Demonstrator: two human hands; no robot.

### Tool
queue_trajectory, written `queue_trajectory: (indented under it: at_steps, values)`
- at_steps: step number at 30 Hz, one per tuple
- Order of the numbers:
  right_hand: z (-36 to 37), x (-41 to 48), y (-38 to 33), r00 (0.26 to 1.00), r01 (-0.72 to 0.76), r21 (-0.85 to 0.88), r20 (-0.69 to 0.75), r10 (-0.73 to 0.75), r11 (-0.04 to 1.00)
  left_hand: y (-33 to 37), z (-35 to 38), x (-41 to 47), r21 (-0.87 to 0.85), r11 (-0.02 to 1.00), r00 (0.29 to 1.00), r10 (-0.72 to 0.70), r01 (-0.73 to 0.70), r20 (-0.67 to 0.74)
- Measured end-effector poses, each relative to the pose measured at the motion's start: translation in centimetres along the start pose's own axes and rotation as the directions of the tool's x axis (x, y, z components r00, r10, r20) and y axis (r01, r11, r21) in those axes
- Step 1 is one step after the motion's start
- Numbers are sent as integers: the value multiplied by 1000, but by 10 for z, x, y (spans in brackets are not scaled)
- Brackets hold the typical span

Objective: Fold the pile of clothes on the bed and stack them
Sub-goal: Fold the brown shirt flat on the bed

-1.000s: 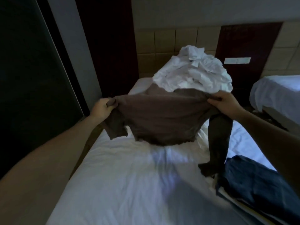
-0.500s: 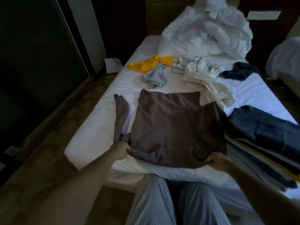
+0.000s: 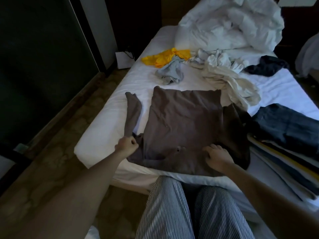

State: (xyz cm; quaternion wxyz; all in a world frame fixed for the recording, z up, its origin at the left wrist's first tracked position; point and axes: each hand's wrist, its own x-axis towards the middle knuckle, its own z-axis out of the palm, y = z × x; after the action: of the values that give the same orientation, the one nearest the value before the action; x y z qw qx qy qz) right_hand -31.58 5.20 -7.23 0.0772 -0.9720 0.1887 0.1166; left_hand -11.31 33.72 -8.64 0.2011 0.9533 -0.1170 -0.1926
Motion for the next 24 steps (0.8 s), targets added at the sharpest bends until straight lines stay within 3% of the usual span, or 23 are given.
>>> queue_trajectory:
  at_steps: [2,6,9,14,15,17,18,20,22,24]
  values:
    - [4,9,-18,994,104,7,18,-104,995,1,-5,6,30,999,995,-38,40,-91]
    - [23,26,-48,947,279,-3,167,-275,960,8,-7,23,45,998,994,-43,48,-96]
    - [40,39,-63,925,306,33,225,-305,952,13,-6,43,60,997,997,-43,47,-70]
    - [63,53,-78,946,262,80,177,-272,962,15,-1,79,212,977,999,-21,26,-29]
    - [68,52,-79,953,267,56,133,-272,962,16,-2,86,138,989,997,-54,61,-50]
    - [75,53,-81,963,222,92,136,-233,971,15,-6,98,-179,962,969,-227,208,-96]
    - [80,55,-81,966,214,100,124,-226,972,13,-10,105,-354,897,945,-315,266,-89]
    - [81,54,-79,970,188,83,140,-198,979,8,-22,115,-659,673,906,-422,337,32]
    - [80,58,-78,959,237,135,125,-254,962,6,-30,121,-874,352,900,-395,335,186]
    - [84,59,-75,947,277,162,122,-297,947,10,-39,122,-964,113,925,-328,239,191]
